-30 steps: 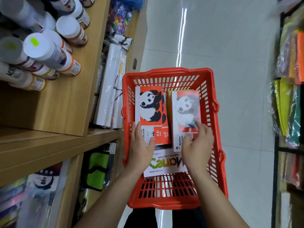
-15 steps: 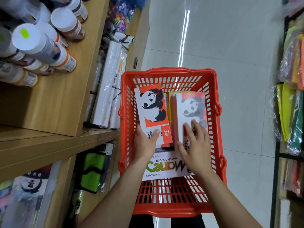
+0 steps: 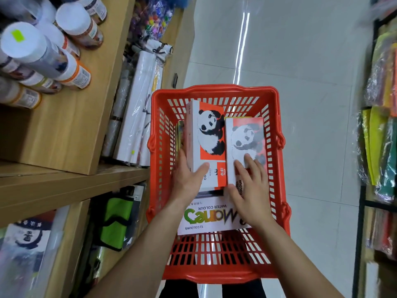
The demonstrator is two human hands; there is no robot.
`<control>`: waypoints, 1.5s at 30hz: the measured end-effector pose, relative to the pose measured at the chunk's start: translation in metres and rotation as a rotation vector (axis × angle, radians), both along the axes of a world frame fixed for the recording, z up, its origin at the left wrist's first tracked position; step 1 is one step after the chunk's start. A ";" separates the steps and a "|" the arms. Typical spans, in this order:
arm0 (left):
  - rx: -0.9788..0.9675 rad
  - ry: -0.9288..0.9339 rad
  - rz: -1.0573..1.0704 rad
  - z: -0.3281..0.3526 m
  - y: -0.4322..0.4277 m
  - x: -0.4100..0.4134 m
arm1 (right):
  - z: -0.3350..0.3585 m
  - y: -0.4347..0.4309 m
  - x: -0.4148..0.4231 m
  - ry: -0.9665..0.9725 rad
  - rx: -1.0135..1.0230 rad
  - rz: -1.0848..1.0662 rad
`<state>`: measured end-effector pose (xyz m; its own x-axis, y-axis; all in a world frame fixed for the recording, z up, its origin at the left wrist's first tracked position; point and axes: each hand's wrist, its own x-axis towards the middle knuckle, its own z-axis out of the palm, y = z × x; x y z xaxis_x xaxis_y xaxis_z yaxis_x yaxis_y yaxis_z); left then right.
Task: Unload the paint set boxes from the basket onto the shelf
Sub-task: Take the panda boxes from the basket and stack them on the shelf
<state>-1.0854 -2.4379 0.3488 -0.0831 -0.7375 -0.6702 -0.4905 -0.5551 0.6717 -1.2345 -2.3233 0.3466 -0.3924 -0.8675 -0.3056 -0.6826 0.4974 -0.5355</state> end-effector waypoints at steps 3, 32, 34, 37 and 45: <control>-0.003 0.059 -0.014 0.011 -0.003 0.004 | 0.009 0.011 0.009 -0.034 -0.030 -0.169; -0.064 0.013 0.123 0.112 0.045 0.117 | -0.012 -0.014 0.030 -0.251 0.199 -0.542; -0.067 0.043 0.138 0.113 0.044 0.121 | -0.014 -0.015 0.025 -0.279 0.149 -0.536; -0.078 0.091 0.172 0.116 0.044 0.130 | -0.014 -0.013 0.016 -0.413 0.047 -0.502; -0.139 0.106 0.265 0.124 0.032 0.160 | -0.018 -0.049 0.038 -0.547 0.160 -0.338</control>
<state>-0.9252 -2.4058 0.4728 0.0604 -0.8270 -0.5590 -0.2646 -0.5532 0.7899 -1.1964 -2.3728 0.3286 -0.3865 -0.6511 -0.6532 -0.1251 0.7387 -0.6624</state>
